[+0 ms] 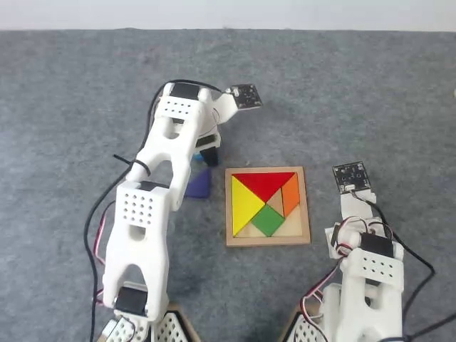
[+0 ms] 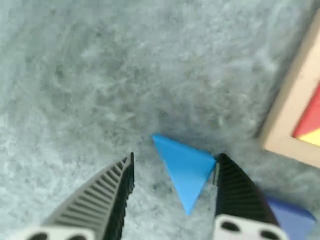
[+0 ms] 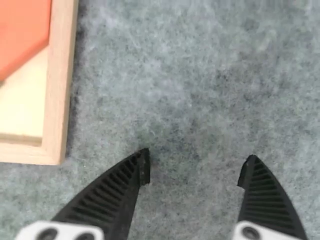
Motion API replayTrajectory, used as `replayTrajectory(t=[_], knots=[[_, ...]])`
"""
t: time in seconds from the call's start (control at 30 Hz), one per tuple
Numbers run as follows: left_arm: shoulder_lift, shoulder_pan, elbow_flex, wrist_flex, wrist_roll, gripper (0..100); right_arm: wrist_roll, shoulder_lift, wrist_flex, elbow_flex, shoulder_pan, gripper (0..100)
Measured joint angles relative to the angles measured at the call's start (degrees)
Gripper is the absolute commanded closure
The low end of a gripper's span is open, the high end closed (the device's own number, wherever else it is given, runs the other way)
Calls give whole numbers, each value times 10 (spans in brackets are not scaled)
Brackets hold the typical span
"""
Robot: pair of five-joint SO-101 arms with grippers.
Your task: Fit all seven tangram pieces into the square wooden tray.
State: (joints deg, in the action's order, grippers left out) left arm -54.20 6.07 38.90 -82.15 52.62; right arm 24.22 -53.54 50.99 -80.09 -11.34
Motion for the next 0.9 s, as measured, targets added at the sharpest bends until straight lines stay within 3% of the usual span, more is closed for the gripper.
replayTrajectory(t=[0.43, 0.7, 0.83, 0.9], knots=[[0, 0, -2, 1, -11, 985, 0, 0, 0, 0, 0, 703], [-10, 3, 14, 6, -11, 987, 0, 0, 0, 0, 0, 703], [-18, 10, 72, -38, -11, 983, 0, 0, 0, 0, 0, 703], [-20, 11, 118, -68, -17, 934, 0, 0, 0, 0, 0, 703]])
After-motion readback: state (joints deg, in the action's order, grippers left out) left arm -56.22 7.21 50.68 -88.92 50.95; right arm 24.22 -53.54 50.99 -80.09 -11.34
